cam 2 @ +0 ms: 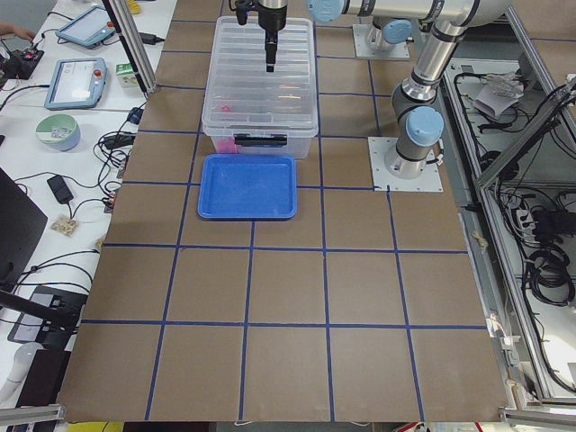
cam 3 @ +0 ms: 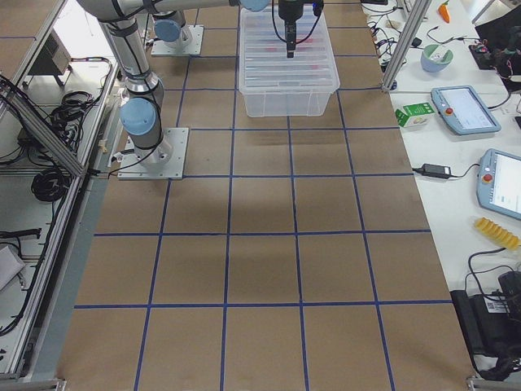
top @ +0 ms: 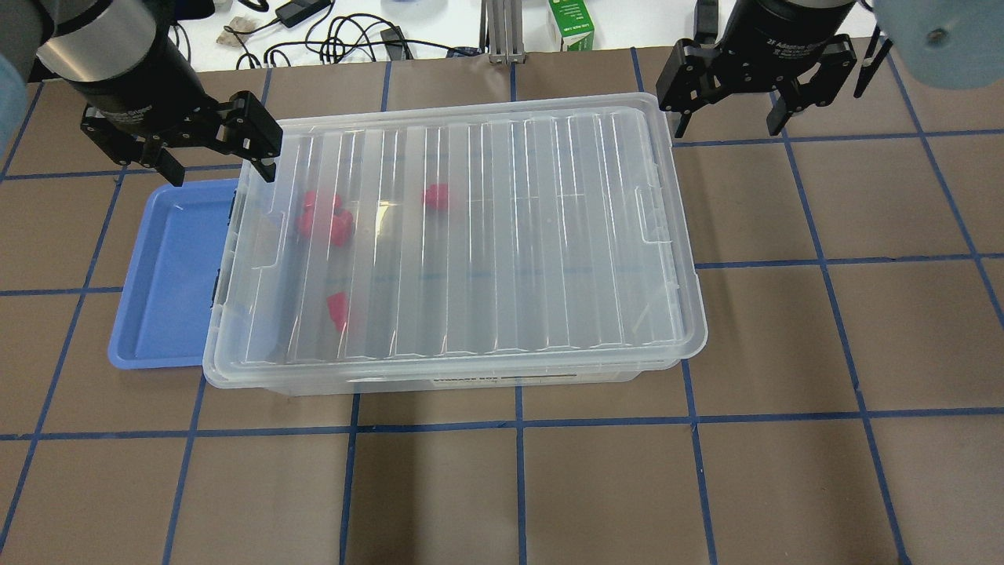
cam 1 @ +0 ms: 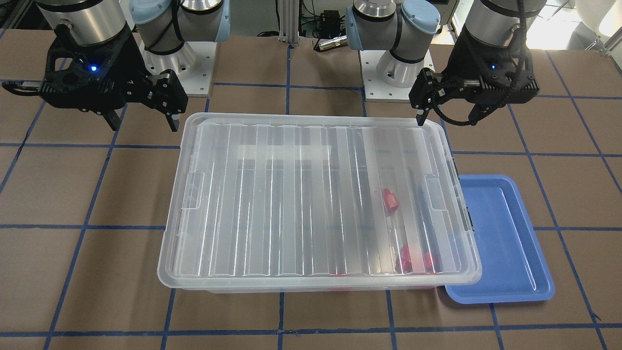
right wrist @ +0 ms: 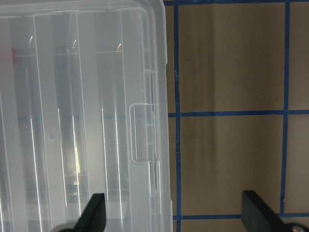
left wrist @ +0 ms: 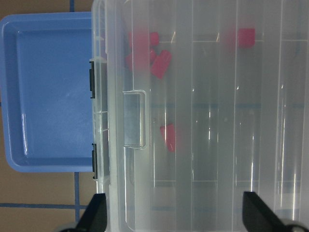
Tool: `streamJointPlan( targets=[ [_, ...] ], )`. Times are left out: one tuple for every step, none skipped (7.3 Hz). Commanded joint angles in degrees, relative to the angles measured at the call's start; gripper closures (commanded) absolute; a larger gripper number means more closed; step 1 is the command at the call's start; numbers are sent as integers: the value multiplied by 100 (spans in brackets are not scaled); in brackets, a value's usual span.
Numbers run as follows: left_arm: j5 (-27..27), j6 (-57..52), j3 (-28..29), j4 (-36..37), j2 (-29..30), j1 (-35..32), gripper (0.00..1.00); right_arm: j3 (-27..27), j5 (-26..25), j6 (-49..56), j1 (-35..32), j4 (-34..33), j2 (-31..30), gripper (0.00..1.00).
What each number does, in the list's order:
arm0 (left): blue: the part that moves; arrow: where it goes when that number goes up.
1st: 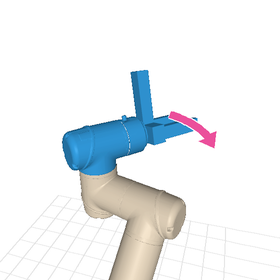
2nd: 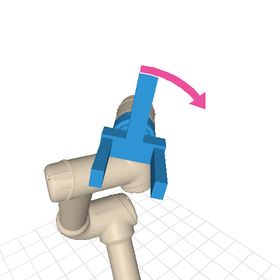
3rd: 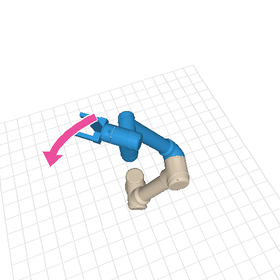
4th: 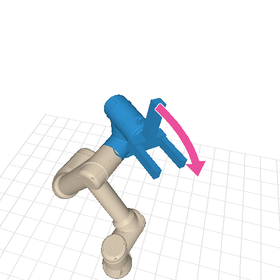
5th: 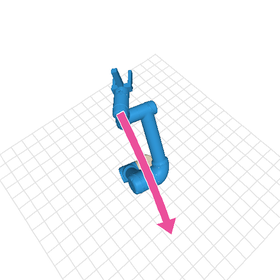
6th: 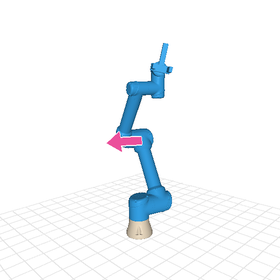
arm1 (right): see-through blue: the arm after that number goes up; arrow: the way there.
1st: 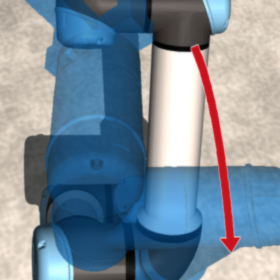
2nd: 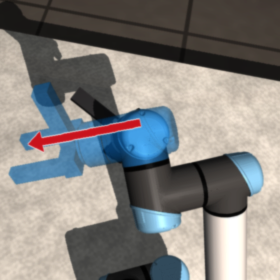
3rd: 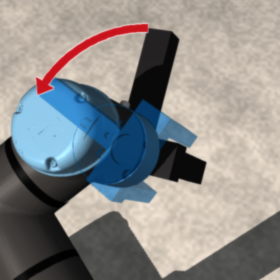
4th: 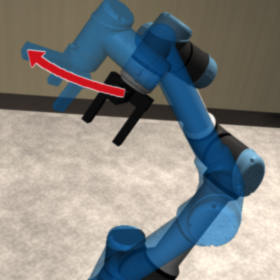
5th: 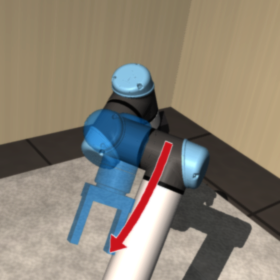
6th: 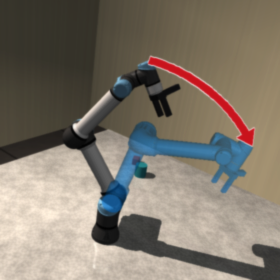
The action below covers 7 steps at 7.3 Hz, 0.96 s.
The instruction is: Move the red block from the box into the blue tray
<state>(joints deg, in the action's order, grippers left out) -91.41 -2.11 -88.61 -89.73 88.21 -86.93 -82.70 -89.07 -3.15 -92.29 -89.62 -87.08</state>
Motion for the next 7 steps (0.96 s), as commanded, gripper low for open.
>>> streamJointPlan(
  targets=[
    [35, 0, 1, 8, 21, 10, 0, 0, 3, -1, 0, -2, -2, 0],
    [53, 0, -7, 8, 4, 10, 0, 0, 3, -1, 9, -11, 7, 0],
    [18, 0, 1, -10, 12, 10, 0, 0, 29, 16, 61, -20, 15, 0],
    [18, 0, 54, -18, 38, 10, 0, -9, 56, 25, 70, -29, 15, 0],
    [9, 0, 63, -36, 38, 10, 0, -61, 65, -10, 36, -3, 15, 0],
    [18, 0, 63, -36, 65, 10, 0, -262, 65, 7, 35, -46, 42, 0],
    [18, 0, 63, -36, 47, 10, 0, -586, 56, 16, 35, -333, 164, 0]
  ],
)
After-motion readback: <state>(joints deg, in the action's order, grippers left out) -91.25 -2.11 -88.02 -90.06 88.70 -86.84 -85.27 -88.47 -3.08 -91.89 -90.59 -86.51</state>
